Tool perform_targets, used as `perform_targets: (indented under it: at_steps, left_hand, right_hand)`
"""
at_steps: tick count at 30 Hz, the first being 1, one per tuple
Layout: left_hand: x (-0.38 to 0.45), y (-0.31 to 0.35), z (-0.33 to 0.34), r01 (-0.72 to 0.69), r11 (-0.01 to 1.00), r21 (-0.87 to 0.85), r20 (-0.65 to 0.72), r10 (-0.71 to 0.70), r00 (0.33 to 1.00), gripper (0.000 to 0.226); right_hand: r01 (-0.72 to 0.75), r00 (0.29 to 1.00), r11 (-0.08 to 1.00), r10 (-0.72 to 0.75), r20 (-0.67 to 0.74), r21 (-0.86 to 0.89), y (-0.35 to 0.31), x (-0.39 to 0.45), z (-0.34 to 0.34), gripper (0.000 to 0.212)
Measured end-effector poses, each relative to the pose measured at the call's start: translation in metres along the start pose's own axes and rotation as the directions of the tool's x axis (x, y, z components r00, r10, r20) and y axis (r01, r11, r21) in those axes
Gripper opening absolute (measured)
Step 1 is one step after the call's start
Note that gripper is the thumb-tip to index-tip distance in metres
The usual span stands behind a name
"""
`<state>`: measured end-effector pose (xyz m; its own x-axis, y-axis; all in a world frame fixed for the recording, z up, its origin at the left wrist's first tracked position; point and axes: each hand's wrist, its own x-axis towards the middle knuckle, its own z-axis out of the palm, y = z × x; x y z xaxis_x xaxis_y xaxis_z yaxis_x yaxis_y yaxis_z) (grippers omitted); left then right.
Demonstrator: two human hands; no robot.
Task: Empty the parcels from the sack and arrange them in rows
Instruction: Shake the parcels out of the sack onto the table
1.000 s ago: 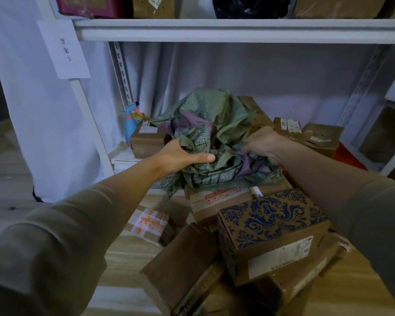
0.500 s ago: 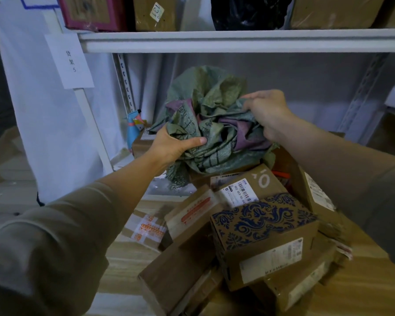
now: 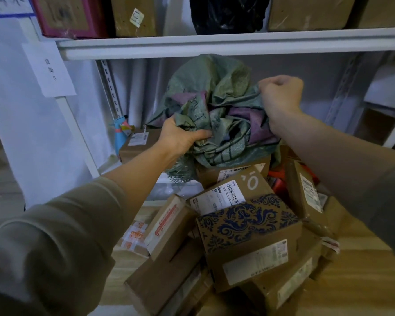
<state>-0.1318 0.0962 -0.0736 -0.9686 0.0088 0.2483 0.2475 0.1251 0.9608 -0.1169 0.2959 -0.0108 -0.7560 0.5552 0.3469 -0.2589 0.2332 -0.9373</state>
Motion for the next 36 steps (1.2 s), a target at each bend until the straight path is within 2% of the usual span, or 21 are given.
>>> perform_targets:
  at_steps: [3,6,8,11,14,15,17,19,20,22,23,25,26,28,29,30,33,36]
  left_hand:
    - [0.005,0.014,0.019,-0.028,0.999,0.035,0.022,0.028,0.999,0.04]
    - [0.01,0.026,0.034,-0.038,0.999,0.003,0.021,0.038,0.999,0.031]
    - [0.01,0.031,0.041,-0.028,0.999,-0.033,0.018,0.029,0.999,0.03]
    - [0.009,0.03,0.047,0.015,0.999,-0.05,0.012,-0.014,1.0,0.029]
    - [0.009,0.032,0.047,0.089,0.992,-0.087,0.02,-0.088,0.996,0.024]
    - [0.008,0.035,0.046,0.106,0.989,-0.1,0.028,-0.104,0.994,0.027]
    - [0.005,0.041,0.043,0.122,0.985,-0.123,0.046,-0.117,0.992,0.037]
    - [0.003,0.045,0.04,0.127,0.985,-0.12,0.062,-0.12,0.991,0.034]
    - [0.001,0.047,0.038,0.13,0.985,-0.114,0.07,-0.123,0.99,0.029]
    - [-0.003,0.049,0.037,0.127,0.987,-0.098,0.09,-0.118,0.989,0.023]
    - [-0.005,0.049,0.037,0.121,0.989,-0.085,0.098,-0.113,0.989,0.024]
    - [-0.006,0.049,0.039,0.123,0.99,-0.071,0.097,-0.116,0.989,0.028]
    - [-0.007,0.049,0.04,0.126,0.99,-0.068,0.096,-0.12,0.988,0.027]
    - [-0.007,0.048,0.044,0.117,0.991,-0.068,0.084,-0.111,0.99,0.02]
    - [-0.008,0.047,0.047,0.105,0.993,-0.061,0.073,-0.101,0.992,0.019]
    - [-0.008,0.045,0.049,0.098,0.994,-0.052,0.061,-0.095,0.994,0.019]
    - [-0.009,0.041,0.053,0.074,0.996,-0.041,0.003,-0.074,0.997,0.021]
    - [-0.007,0.044,0.058,-0.031,0.999,-0.039,-0.08,0.028,0.996,0.024]
  right_hand:
    - [0.054,0.995,0.999,-0.053,-0.083,0.007,0.001,0.01,-0.016,0.011]
    - [0.06,0.994,0.996,-0.065,-0.083,-0.063,0.002,0.019,-0.033,0.025]
    - [0.005,0.999,0.99,-0.012,-0.047,-0.141,0.003,0.024,-0.046,0.028]
    - [-0.148,0.985,0.94,0.169,0.044,-0.306,0.004,0.024,-0.065,0.034]
    - [-0.211,0.962,0.92,0.256,0.099,-0.329,0.009,0.026,-0.075,0.055]
    - [-0.229,0.956,0.917,0.275,0.102,-0.327,0.01,0.027,-0.076,0.071]
    - [-0.289,0.925,0.921,0.339,0.171,-0.262,0.011,0.031,-0.078,0.104]
    - [-0.365,0.889,0.919,0.392,0.237,-0.152,0.012,0.035,-0.08,0.118]
    - [-0.397,0.873,0.912,0.41,0.265,-0.101,0.016,0.037,-0.081,0.118]
    - [-0.434,0.84,0.899,0.429,0.332,-0.062,0.022,0.04,-0.083,0.097]
    - [-0.446,0.82,0.893,0.437,0.369,-0.065,0.026,0.04,-0.083,0.095]
    - [-0.465,0.782,0.877,0.472,0.408,-0.124,0.03,0.042,-0.081,0.104]
    - [-0.443,0.779,0.884,0.461,0.425,-0.149,0.029,0.041,-0.08,0.089]
    - [-0.365,0.826,0.913,0.409,0.388,-0.184,0.028,0.04,-0.077,0.035]
    - [-0.326,0.851,0.922,0.383,0.36,-0.21,0.028,0.041,-0.076,0.016]
    - [-0.302,0.867,0.93,0.36,0.345,-0.211,0.028,0.041,-0.075,0.004]
    - [-0.265,0.886,0.954,0.299,0.355,-0.143,0.031,0.045,-0.075,0.01]
    - [-0.191,0.946,0.981,0.176,0.274,0.029,0.022,0.05,-0.078,0.018]
